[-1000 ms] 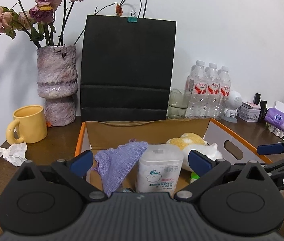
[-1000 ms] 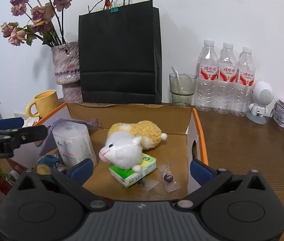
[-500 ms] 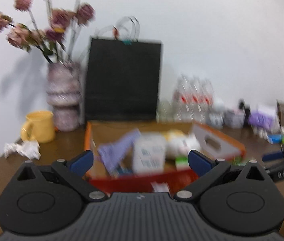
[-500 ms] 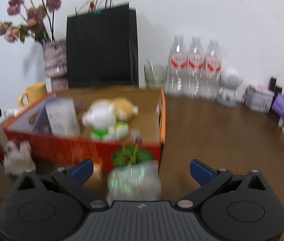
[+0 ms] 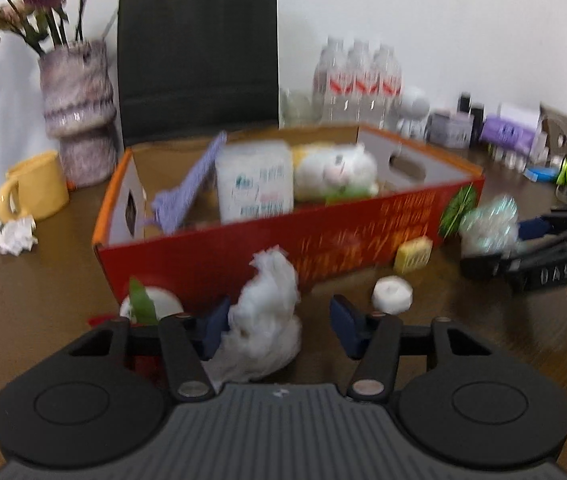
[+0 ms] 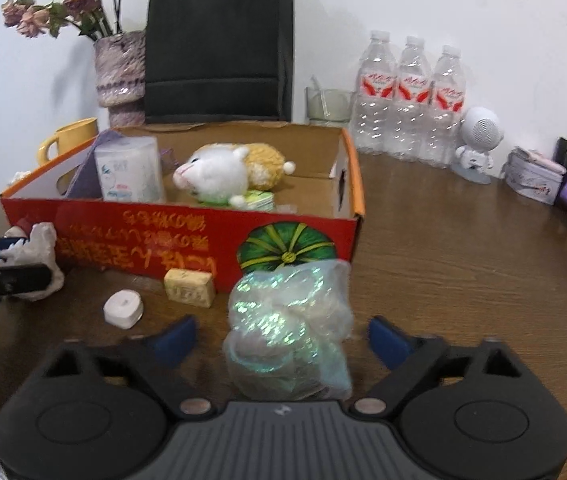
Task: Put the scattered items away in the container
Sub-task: 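Grasp the sparkly clear bag with the right tool while the left tool grasps crumpled tissue, then carry the sparkly bag and tissue into the box and open both tools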
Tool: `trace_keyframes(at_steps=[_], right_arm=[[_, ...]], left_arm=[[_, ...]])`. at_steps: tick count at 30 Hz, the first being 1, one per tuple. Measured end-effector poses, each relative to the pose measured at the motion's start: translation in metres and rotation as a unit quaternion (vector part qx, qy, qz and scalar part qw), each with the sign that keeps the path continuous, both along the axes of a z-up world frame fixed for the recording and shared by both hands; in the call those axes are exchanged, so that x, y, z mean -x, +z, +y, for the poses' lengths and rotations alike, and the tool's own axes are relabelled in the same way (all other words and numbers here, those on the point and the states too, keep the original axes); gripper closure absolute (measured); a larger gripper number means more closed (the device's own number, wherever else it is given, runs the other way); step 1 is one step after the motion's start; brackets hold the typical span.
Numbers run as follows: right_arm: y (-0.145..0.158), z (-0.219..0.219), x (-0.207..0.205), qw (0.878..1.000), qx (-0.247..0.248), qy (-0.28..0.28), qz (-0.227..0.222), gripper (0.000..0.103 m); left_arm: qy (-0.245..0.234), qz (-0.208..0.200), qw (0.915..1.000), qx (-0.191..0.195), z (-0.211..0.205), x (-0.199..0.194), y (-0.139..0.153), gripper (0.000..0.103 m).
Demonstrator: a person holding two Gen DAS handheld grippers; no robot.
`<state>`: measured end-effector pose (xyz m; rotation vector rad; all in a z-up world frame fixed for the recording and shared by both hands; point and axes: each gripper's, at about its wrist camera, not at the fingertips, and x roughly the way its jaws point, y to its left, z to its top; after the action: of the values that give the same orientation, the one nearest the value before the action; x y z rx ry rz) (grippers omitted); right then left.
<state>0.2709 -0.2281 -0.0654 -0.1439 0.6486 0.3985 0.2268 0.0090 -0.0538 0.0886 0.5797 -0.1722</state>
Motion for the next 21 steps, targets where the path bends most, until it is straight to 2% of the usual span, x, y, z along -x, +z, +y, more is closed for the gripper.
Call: trace_keyframes(at_steps=[1,4,12,21], right_arm=[[-0.002,0.0,-0.001,1.0,-0.003,0.003,0.008,0.058],[-0.001,-0.004,0.001,1.0,-0.02,0.01,0.013,0.065],[0.008,-0.006,0.023,0.999,-0.04,0.022,-0.008,0.067],[0.016,0.0,0.049,0.997,-0.065,0.044,-0.01,0.067]], left_arm=[[0.002,0.009,0.9999,-0.004,0.001,-0.002,-0.003,0.072],[-0.007,0.01,0.9999,0.01,0.005,0.0,-0.002,0.081],[-0.028,-0.028,0.9988,0.029,0.0,0.024,0.017,0.082],[-0.013,-0.022,0.9967,0.077,0.005,0.041,0.025,0.082]])
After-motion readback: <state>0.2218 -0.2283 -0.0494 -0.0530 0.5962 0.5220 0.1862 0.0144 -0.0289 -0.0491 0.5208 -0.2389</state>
